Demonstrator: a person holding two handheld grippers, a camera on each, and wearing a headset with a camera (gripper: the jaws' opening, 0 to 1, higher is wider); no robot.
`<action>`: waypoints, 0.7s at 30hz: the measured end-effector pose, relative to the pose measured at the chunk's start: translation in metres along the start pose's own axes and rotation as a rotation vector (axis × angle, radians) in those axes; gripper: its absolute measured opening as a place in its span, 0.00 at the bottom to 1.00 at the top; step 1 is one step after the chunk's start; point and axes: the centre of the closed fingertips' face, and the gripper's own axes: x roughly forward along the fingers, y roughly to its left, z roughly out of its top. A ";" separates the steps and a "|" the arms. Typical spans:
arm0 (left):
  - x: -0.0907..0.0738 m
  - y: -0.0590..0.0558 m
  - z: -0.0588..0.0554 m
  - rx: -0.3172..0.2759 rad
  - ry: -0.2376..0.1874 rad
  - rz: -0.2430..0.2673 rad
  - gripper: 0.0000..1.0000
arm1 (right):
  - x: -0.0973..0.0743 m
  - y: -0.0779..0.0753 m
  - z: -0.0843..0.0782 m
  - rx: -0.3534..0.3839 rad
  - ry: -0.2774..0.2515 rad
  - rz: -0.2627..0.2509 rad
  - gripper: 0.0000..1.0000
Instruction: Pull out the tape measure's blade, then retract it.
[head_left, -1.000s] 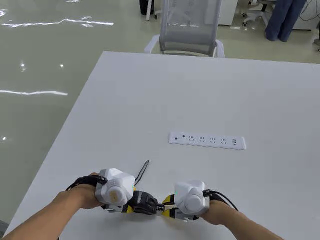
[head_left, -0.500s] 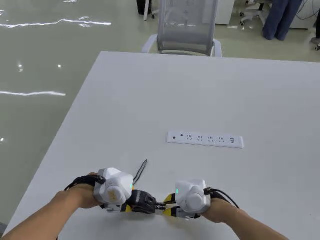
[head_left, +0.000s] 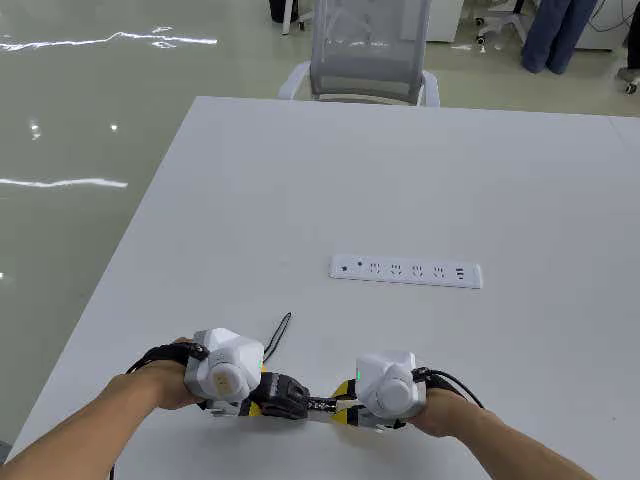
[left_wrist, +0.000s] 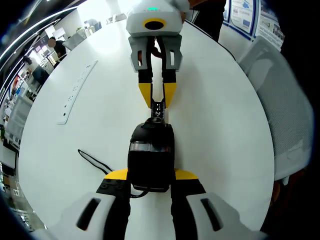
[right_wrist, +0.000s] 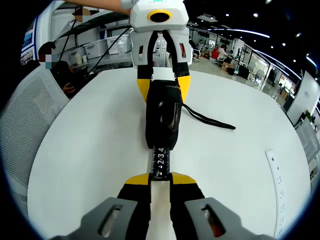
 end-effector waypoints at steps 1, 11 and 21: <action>0.000 0.000 0.000 0.000 0.000 0.000 0.26 | 0.000 0.000 0.000 0.001 0.000 0.000 0.12; 0.000 0.001 -0.001 -0.001 0.002 0.000 0.26 | -0.005 -0.001 -0.004 0.002 0.002 0.002 0.12; 0.000 0.001 0.000 -0.003 0.002 -0.001 0.26 | -0.009 0.000 -0.009 0.009 0.005 0.005 0.12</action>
